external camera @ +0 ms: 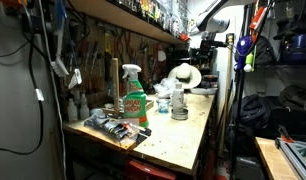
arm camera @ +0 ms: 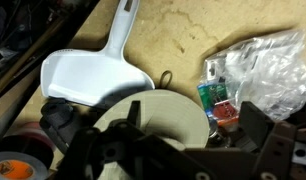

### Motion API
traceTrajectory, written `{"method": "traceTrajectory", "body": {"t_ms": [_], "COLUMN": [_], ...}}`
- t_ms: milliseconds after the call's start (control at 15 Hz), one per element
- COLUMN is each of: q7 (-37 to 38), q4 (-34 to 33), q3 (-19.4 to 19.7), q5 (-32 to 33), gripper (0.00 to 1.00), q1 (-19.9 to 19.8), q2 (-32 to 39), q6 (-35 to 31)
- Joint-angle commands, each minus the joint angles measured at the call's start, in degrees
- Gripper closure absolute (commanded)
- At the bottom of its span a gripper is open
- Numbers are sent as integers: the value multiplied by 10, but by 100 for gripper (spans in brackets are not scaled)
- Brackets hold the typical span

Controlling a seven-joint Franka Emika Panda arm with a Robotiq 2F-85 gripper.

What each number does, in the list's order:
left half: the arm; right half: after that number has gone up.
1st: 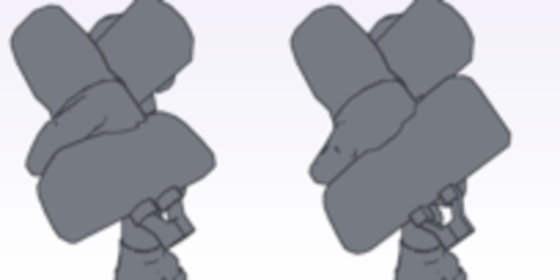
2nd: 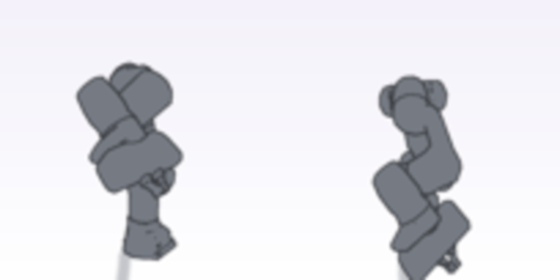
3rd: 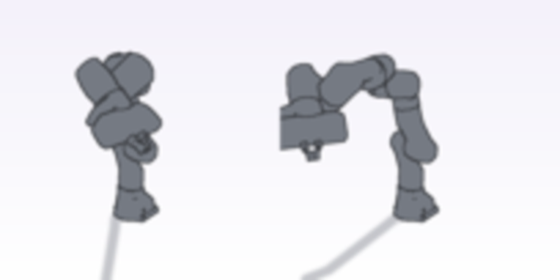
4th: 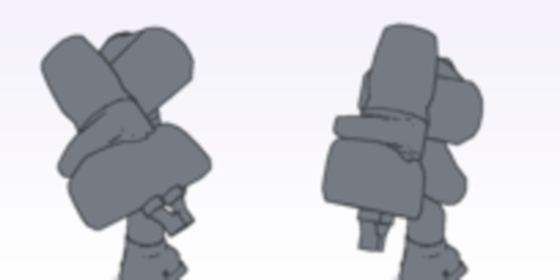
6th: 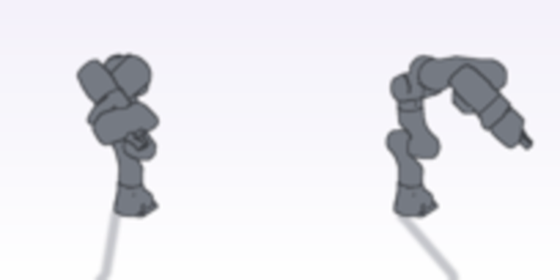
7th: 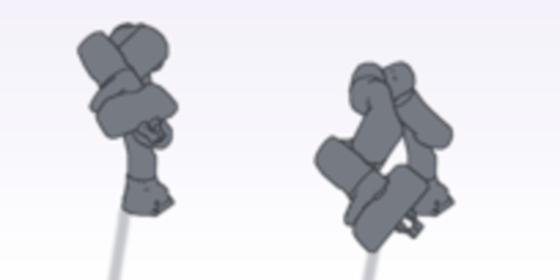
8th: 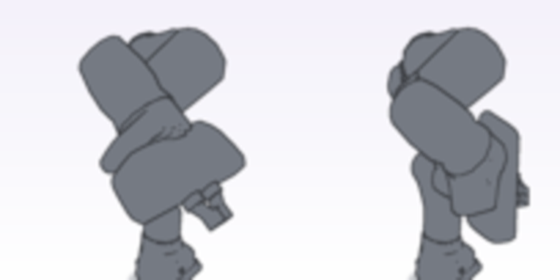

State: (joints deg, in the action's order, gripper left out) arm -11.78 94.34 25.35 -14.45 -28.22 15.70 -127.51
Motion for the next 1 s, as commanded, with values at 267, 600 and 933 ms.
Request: {"method": "traceTrajectory", "body": {"t_ms": [267, 600, 933], "q7": [80, 120, 128], "q4": [-201, -330, -362], "q3": [-40, -96, -108], "q5": [-22, -26, -24], "gripper": [0, 0, 0], "q1": [-95, -155, -160], "q2": [187, 294, 322], "q6": [-41, -104, -127]}}
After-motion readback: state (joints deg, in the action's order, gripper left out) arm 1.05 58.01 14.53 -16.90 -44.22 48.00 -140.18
